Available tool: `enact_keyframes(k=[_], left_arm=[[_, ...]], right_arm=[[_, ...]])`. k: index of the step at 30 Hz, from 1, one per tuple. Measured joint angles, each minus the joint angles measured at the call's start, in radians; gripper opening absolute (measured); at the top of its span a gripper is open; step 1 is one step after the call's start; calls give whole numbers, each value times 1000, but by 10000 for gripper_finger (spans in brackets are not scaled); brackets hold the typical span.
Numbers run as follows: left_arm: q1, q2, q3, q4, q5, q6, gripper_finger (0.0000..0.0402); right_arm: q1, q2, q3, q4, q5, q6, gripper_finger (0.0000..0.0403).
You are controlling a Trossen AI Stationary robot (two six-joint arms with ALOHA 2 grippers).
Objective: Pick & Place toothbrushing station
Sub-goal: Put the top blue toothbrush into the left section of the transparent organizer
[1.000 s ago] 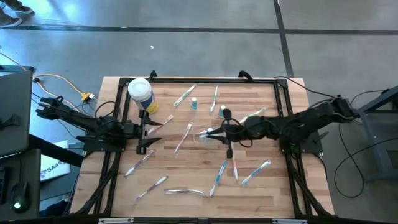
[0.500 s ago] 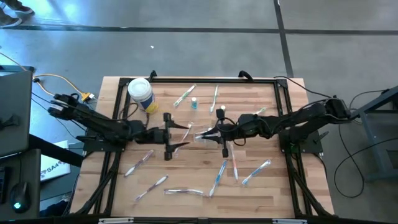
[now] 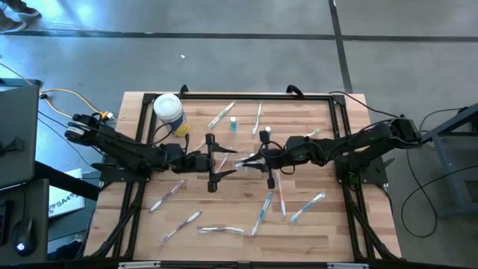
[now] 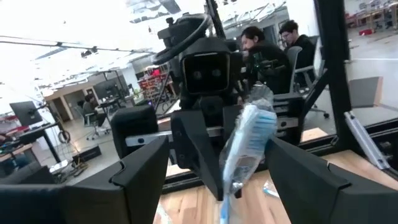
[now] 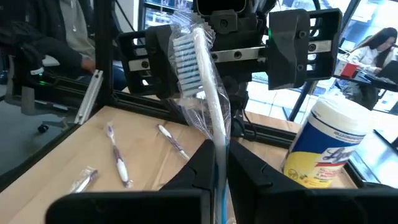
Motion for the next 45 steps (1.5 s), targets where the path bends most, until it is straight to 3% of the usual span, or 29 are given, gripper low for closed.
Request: enact_keyframes(k=[7, 23, 45], left_arm=[[37, 44, 1, 5, 62, -43, 262], [46, 52, 1, 50, 95, -44, 256], [46, 52, 1, 46, 96, -6, 36]], right_arm=[[0, 0, 0, 16, 0, -20, 15], [-15, 0, 0, 14, -5, -20, 15], [-16, -1, 0, 13, -4, -14, 16]])
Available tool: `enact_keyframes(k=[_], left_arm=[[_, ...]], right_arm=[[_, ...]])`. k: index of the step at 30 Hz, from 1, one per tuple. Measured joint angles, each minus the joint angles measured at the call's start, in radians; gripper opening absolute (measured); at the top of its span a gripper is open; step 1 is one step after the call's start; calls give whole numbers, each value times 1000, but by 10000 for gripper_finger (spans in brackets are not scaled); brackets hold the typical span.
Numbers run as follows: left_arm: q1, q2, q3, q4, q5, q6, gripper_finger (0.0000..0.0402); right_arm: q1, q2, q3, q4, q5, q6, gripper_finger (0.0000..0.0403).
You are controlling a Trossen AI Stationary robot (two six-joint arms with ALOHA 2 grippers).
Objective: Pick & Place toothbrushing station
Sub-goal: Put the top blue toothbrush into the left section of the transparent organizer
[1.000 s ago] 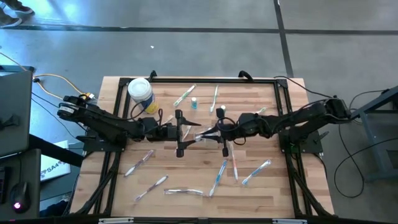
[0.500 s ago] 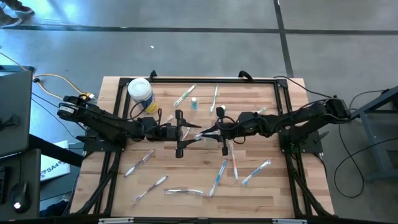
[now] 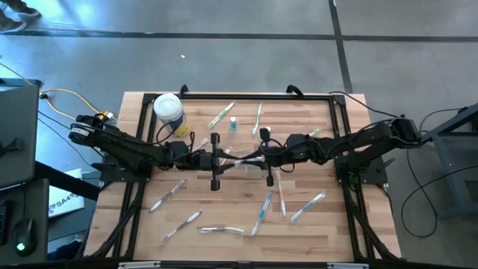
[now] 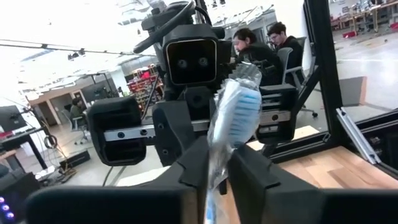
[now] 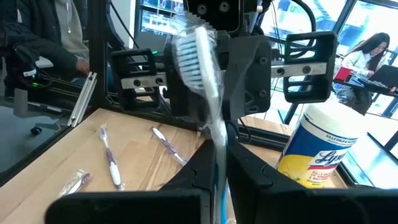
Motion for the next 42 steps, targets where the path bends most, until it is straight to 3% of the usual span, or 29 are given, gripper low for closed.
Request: enact_keyframes(k=[3, 8, 16, 22, 26, 34, 42], left_arm=[[0, 0, 0, 0, -3, 4, 11], [1, 0, 0, -4, -5, 1, 7], [0, -2, 0, -9, -14, -1, 4], [0, -13, 0, -66, -42, -3, 3], [20, -77, 0, -231, -48, -27, 3], [155, -231, -1, -503, 7, -204, 2], [255, -139, -2, -497, 78, -315, 2]], right_arm=[[0, 0, 0, -6, 0, 14, 16], [-11, 0, 1, -21, 6, 39, 34], [26, -15, 1, -63, 112, 41, 158], [100, -65, 1, -160, 472, 16, 267], [129, -82, 0, -225, 594, 28, 309], [146, -82, 0, -291, 601, 85, 325], [127, -82, 0, -297, 591, 111, 321]])
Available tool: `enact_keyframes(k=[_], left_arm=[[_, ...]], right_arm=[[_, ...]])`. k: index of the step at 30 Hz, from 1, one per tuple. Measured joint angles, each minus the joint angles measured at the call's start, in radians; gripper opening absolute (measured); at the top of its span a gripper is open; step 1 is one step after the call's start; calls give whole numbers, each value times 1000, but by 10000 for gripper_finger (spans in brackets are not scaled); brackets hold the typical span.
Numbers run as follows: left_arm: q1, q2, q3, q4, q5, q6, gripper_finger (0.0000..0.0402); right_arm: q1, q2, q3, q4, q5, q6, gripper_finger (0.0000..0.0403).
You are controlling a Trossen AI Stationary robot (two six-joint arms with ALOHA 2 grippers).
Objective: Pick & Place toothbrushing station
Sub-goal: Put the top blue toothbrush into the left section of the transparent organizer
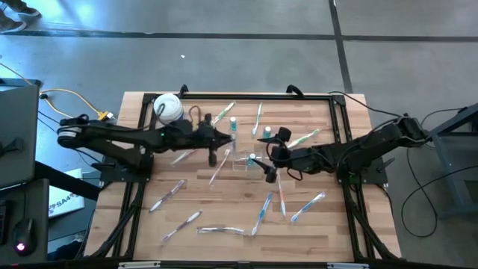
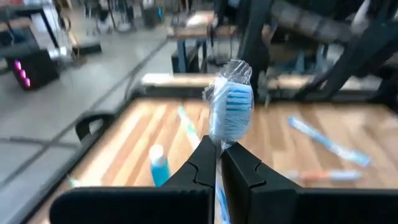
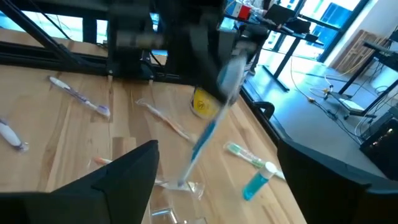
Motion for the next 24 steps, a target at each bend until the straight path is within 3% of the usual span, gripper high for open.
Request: enact_keyframes(k=[18, 24], left_arm=[[13, 163, 1, 104, 52, -87, 3], [13, 185, 1, 106, 51, -87, 36]], right_arm=[[-9, 0, 0, -8, -49, 19, 320], [-7, 0, 0, -8, -52, 19, 320]])
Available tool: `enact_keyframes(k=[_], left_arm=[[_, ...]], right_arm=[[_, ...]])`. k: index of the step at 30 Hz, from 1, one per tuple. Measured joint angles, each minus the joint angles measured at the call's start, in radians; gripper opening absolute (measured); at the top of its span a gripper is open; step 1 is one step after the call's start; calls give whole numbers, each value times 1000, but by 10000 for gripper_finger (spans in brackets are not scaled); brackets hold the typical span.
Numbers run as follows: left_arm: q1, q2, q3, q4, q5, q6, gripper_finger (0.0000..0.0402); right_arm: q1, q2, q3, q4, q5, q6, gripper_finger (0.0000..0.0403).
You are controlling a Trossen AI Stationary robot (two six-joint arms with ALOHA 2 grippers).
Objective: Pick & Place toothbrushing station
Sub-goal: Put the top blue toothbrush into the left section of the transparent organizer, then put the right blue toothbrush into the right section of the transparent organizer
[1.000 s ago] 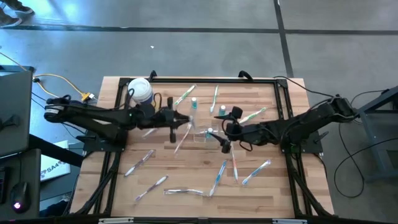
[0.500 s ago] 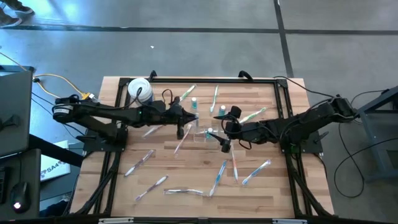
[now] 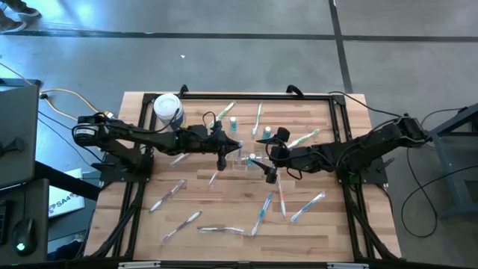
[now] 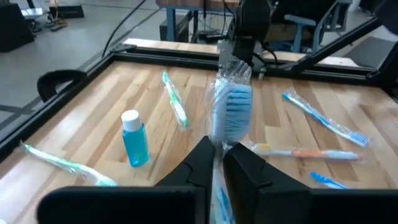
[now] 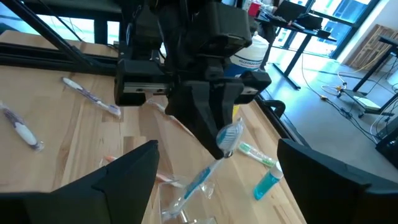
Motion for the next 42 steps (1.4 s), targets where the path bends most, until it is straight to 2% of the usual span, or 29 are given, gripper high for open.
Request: enact_keyframes(k=[6, 27, 42], left_arm=[[0, 0, 0, -22, -1, -4, 58], [0, 0, 0, -72, 21, -26, 67], [0, 9, 0, -93, 17, -89, 193]], right_arm=[[0, 0, 0, 0, 0, -1, 320], [-1, 0, 0, 0, -1, -3, 320], [-1, 0, 0, -1, -1, -3, 320]])
